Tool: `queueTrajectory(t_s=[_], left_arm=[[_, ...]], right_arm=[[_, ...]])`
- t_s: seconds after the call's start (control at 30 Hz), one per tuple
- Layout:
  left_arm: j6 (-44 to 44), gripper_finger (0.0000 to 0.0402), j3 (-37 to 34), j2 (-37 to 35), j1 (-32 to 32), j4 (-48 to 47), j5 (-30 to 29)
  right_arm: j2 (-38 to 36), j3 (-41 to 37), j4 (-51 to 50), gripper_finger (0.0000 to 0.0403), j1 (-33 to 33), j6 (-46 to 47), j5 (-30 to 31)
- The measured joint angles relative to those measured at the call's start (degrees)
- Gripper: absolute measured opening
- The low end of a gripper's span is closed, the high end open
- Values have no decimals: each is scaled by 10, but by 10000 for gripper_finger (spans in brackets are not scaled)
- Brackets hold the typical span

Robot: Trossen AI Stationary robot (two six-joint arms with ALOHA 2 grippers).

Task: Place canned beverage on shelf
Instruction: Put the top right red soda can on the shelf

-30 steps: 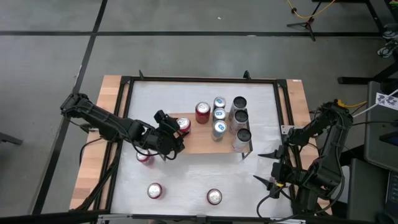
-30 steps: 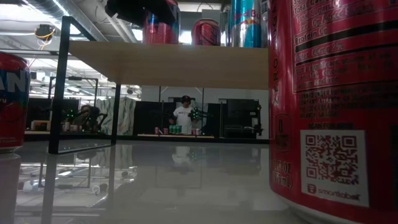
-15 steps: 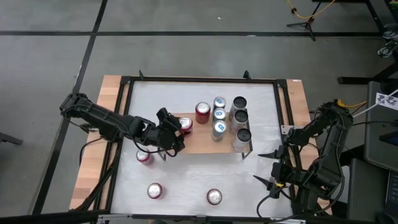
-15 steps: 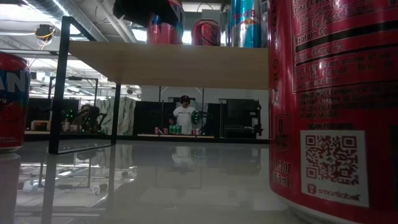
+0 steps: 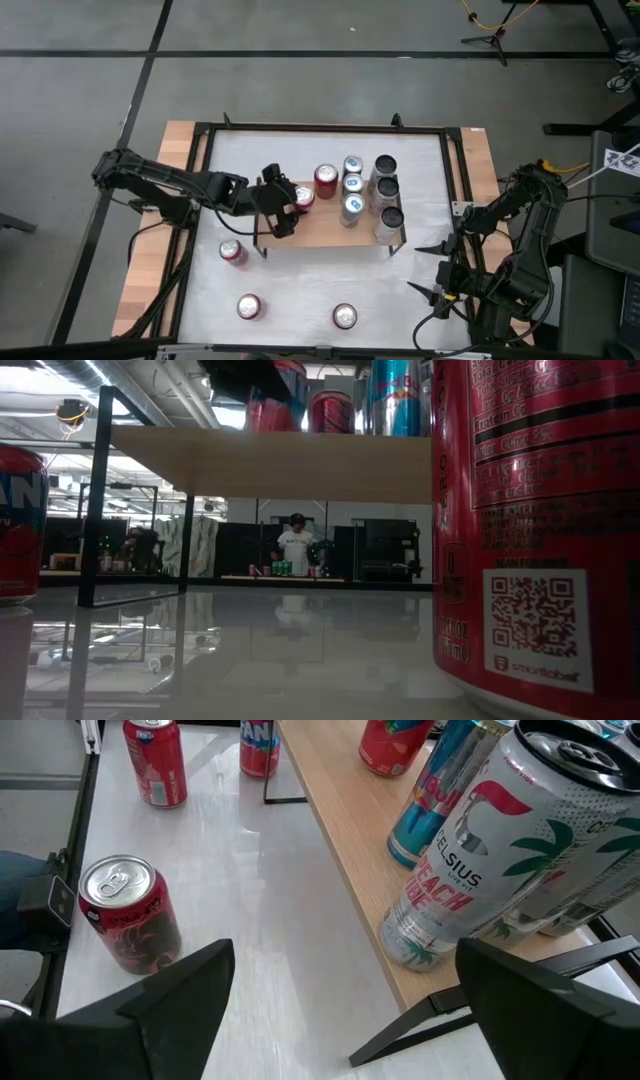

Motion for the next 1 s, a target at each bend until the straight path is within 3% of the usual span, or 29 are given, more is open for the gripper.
queueTrajectory(t_s=[0.37, 0.77, 1.0], left_arm=[[45, 281, -1, -31, 14, 5, 28], [94, 281, -1, -115, 14, -17, 33], [88, 280, -88, -171, 32, 18, 40]], right_arm=[[0, 0, 0, 370, 0, 0, 0], [0, 0, 3, 370, 0, 0, 0], [0, 0, 4, 370, 0, 0, 0]])
